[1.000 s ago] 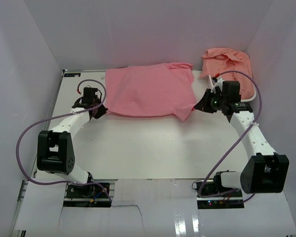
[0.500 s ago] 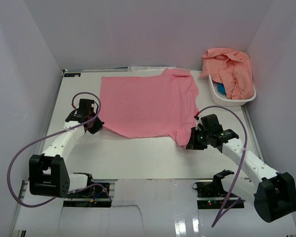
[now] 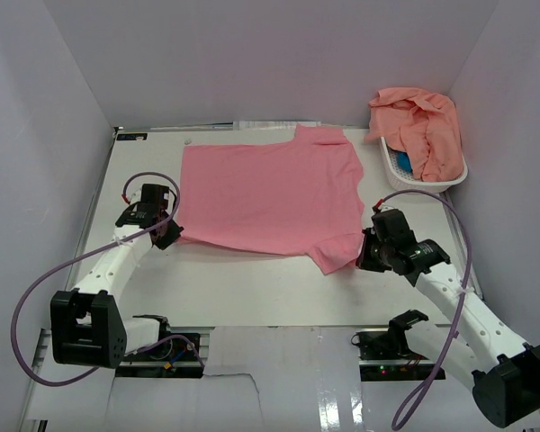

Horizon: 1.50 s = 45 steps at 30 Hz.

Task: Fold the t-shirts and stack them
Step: Fold the flattened tshirt in 1/3 of the way

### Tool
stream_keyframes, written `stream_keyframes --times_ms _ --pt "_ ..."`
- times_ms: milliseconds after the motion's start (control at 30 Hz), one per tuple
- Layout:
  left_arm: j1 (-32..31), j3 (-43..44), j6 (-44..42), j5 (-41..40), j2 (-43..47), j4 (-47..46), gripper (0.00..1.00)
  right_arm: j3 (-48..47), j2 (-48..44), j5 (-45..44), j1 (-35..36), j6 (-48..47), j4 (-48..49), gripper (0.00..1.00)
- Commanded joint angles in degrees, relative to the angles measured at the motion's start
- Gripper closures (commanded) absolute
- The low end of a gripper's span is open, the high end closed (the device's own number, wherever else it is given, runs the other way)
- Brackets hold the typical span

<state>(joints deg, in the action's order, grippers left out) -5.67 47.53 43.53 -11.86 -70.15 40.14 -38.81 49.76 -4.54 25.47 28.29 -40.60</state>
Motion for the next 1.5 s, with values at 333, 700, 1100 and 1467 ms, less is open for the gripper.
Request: stream_keyframes --times_ms 333,700,1100,1467 --pt "0.66 1.25 1.29 -3.09 -0.07 -0.15 1.0 -6.08 4.55 -6.18 2.47 0.27 -0.01 0.92" --pt "0.57 4.41 3.41 0.78 -9.39 -3.58 1.0 -20.95 17.21 -11.64 2.3 -5.18 1.48 0.92" --pt "0.57 12.23 3.58 -3.43 -15.54 -3.41 1.0 -31.67 28.81 -11.02 -3.93 -10.8 3.77 0.92" --pt "0.57 19.96 4.81 -5.9 -22.4 -1.73 1.0 -40.11 39.88 -4.88 -8.42 -13.26 7.55 0.92"
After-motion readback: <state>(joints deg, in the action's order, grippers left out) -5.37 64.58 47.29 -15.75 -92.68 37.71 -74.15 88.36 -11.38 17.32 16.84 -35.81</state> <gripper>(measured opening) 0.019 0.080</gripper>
